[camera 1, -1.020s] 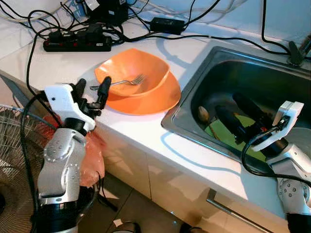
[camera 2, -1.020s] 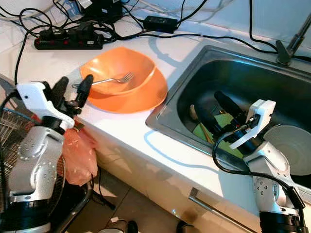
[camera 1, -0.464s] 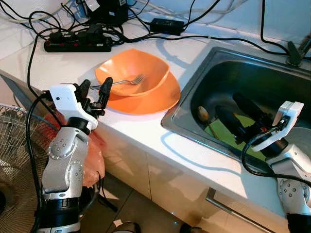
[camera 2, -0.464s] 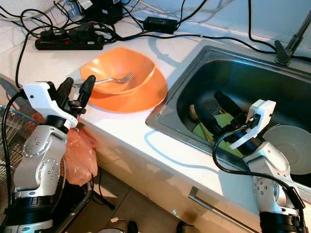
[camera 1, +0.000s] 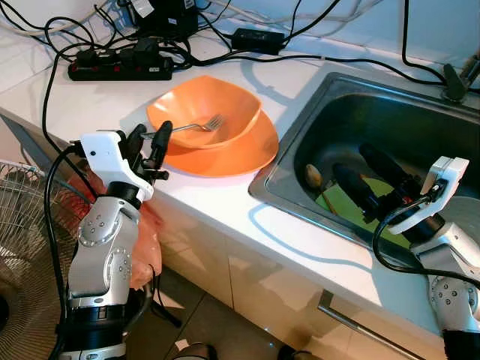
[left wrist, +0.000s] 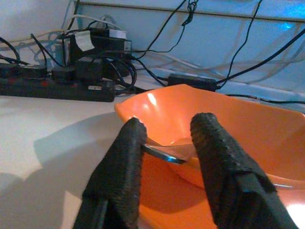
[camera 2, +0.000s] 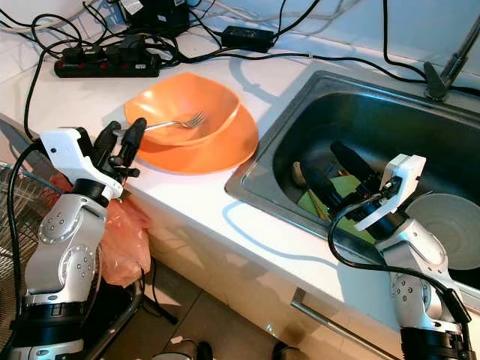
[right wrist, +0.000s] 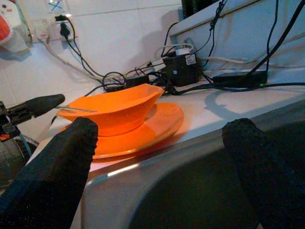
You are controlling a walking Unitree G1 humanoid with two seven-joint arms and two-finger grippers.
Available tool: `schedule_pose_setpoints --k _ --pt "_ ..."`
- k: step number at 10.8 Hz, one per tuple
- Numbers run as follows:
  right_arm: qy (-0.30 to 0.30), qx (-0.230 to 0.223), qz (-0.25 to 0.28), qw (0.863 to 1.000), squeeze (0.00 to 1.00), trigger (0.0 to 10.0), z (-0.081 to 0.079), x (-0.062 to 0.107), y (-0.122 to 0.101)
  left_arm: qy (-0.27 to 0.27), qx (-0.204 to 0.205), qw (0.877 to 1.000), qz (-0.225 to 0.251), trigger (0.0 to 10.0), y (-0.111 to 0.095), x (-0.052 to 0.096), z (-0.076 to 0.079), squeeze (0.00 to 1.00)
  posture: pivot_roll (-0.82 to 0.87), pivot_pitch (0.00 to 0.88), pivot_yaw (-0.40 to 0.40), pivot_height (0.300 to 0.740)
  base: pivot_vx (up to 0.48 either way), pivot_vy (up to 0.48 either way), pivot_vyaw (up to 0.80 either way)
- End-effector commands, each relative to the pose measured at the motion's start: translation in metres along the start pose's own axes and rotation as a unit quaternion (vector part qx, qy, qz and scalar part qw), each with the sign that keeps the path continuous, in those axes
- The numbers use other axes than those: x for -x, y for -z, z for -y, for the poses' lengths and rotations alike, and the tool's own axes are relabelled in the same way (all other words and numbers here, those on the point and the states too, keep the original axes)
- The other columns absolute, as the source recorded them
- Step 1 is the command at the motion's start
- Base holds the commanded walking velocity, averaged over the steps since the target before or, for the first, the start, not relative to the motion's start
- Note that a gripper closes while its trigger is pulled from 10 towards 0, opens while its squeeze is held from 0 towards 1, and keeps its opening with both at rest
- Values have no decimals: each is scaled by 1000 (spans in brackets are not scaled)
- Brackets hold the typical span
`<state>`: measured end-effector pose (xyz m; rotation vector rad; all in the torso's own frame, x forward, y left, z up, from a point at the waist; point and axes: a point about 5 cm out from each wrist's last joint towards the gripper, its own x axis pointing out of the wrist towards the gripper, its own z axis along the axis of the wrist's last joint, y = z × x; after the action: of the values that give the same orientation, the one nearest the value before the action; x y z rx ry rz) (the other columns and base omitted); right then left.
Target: Kitchen organization
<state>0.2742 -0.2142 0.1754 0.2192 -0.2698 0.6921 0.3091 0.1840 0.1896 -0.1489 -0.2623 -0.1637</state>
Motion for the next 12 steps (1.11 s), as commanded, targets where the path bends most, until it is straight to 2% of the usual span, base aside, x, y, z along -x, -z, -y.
schedule_pose_setpoints --k 1,9,10,12 --pt "4 5 -9 1000 0 10000 1 4 1 6 -2 1000 7 0 -3 -3 3 0 49 127 44 740 0 0 0" --pt "1 7 -10 1000 0 10000 1 2 1 10 -1 1000 14 0 -3 -5 7 0 49 118 37 740 0 0 0" --pt "0 8 -10 1000 0 10000 1 1 0 20 -1 1000 19 10000 -6 -7 11 0 49 118 37 740 0 0 0" --pt "-1 7 -10 1000 0 10000 2 1 0 27 -4 999 29 10000 -11 -9 15 0 49 116 33 740 0 0 0"
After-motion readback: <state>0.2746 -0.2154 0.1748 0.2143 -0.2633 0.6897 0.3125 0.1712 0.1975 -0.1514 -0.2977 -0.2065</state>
